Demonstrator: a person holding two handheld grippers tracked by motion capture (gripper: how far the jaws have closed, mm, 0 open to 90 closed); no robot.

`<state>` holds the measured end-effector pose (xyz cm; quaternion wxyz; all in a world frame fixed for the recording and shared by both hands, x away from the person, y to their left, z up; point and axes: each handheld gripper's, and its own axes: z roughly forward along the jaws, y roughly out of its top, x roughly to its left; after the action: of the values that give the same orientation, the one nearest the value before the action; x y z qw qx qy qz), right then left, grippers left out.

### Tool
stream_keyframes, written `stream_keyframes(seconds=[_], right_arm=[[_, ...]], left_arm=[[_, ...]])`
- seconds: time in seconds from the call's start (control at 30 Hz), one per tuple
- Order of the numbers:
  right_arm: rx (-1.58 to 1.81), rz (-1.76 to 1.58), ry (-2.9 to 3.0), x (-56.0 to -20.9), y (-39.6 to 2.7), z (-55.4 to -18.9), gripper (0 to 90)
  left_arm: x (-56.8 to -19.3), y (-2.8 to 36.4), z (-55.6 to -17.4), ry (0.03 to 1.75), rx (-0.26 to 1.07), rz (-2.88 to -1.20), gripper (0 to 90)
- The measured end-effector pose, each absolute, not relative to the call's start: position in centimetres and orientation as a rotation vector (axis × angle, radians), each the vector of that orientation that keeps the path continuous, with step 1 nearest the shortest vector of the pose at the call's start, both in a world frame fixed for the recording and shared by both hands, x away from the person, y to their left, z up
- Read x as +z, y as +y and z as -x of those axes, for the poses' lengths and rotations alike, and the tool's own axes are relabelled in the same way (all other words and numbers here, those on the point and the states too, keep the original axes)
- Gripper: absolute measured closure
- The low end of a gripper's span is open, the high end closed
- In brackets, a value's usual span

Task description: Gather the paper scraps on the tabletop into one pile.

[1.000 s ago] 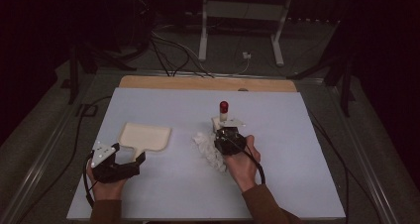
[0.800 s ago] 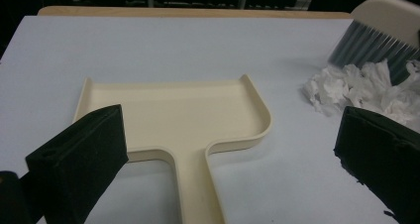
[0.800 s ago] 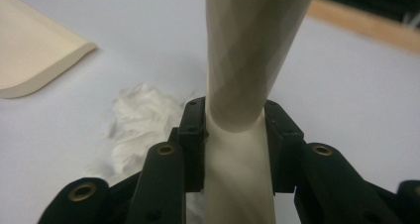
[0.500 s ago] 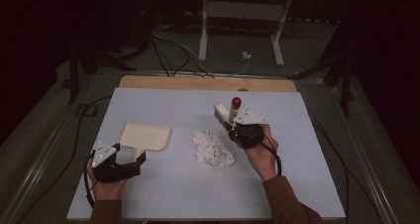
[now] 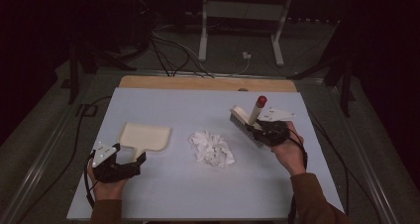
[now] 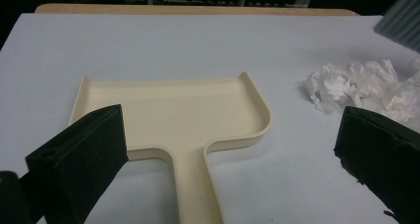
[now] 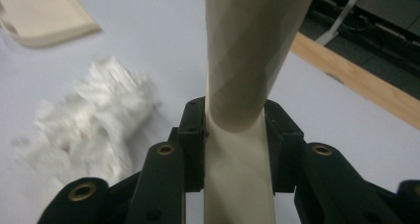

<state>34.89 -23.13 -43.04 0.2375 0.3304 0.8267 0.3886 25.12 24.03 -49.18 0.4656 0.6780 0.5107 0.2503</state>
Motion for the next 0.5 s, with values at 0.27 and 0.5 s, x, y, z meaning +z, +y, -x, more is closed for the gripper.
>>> stream_keyframes(seconds=[0.27, 0.5], right_arm=[[1.037, -0.973, 2.278, -43.6, -25.9, -35.1, 67.1], [1.009, -0.991, 2.296, -44.0, -26.6, -34.7, 67.0]], left_arm=[[-49.2, 24.0, -25.2, 1.256, 0.613, -1.668, 0.7], [-49.2, 24.1, -25.2, 1.257, 0.613, -1.662, 0.7]])
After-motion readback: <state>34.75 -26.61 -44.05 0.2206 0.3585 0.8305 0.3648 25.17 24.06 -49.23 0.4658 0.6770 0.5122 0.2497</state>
